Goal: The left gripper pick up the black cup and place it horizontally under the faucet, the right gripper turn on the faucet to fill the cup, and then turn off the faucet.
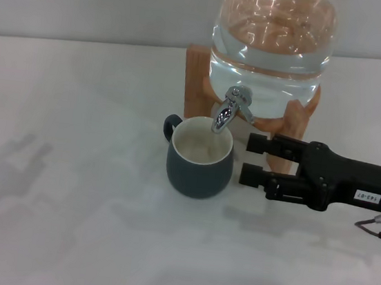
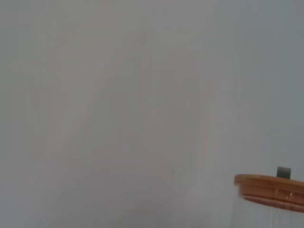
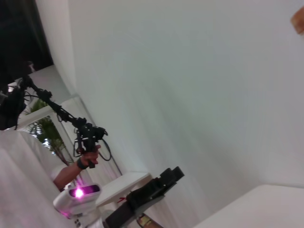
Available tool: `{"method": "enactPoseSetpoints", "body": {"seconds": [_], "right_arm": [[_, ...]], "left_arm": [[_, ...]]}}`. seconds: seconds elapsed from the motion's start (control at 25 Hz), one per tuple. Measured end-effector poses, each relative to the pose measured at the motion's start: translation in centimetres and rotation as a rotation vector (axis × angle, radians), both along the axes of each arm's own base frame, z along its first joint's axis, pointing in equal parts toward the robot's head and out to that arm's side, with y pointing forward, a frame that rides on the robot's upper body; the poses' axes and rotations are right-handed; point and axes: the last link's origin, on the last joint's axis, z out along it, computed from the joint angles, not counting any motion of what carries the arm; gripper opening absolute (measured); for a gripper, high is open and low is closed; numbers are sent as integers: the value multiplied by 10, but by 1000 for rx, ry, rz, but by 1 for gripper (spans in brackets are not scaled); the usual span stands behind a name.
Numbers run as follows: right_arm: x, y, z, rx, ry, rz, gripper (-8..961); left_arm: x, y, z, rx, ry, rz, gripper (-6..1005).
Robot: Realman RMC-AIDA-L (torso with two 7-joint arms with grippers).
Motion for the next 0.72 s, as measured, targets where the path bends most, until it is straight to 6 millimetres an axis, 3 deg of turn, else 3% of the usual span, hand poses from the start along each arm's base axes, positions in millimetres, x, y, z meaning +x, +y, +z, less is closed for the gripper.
{"method": "enactPoseSetpoints", "body": {"seconds": [0.4, 0.72], "right_arm": [[-12, 4, -13, -27, -11, 32, 841], [-10, 14, -18, 16, -50, -12, 841]], "left_arm": [[1, -1, -2, -2, -10, -4, 389], [2, -1, -2, -2, -12, -6, 389]]}}
